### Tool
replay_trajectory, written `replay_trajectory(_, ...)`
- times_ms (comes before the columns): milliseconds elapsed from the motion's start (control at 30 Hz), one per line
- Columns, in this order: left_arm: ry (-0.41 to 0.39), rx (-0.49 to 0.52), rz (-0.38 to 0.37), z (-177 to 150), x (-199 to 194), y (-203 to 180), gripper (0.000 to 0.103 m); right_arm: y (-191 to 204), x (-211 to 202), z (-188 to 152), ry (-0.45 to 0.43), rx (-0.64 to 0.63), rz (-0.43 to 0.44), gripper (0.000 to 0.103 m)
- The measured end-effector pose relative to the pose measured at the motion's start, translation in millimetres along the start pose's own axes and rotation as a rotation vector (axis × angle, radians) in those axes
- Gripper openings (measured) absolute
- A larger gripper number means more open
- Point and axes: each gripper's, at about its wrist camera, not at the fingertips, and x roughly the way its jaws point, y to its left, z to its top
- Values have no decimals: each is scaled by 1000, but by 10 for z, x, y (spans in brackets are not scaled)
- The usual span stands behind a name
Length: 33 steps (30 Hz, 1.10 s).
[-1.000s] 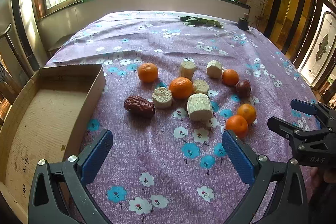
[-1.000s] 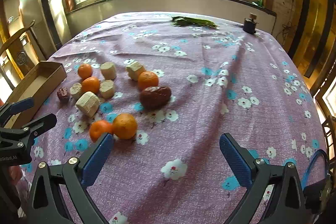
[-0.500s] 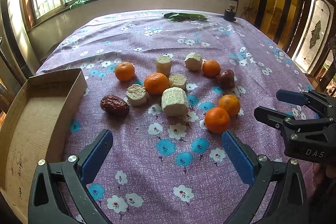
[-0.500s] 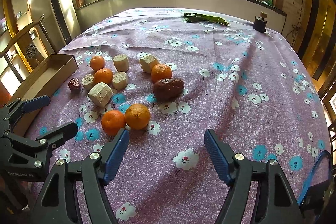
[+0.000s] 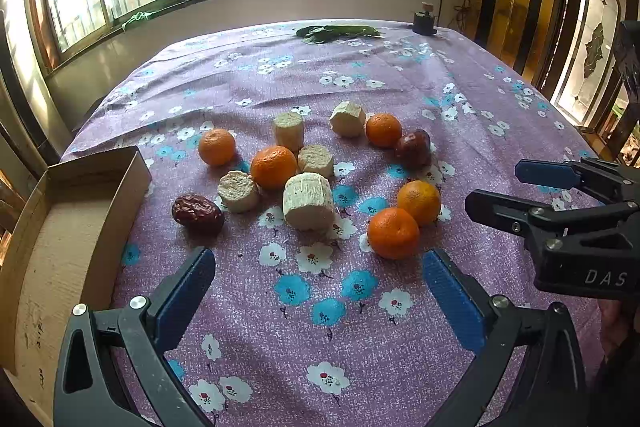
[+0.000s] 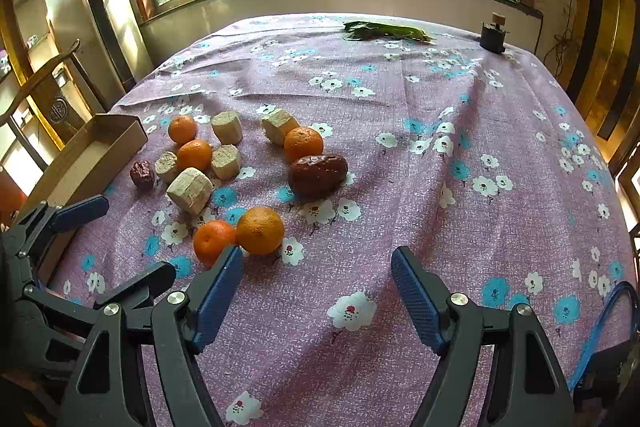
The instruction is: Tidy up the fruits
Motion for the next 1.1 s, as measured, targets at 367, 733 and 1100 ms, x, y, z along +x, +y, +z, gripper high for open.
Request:
replay_trajectory(367, 10, -5, -28, 11, 68, -22, 103, -64, -8, -22, -9, 25, 23, 82)
replay_trajectory(733, 49, 30, -79, 63, 283, -153, 103, -191, 19, -41, 13, 43, -5, 82)
replay_trajectory(1100, 97, 53, -136, 122, 500, -256, 57, -255, 51, -61, 21, 63, 12, 82)
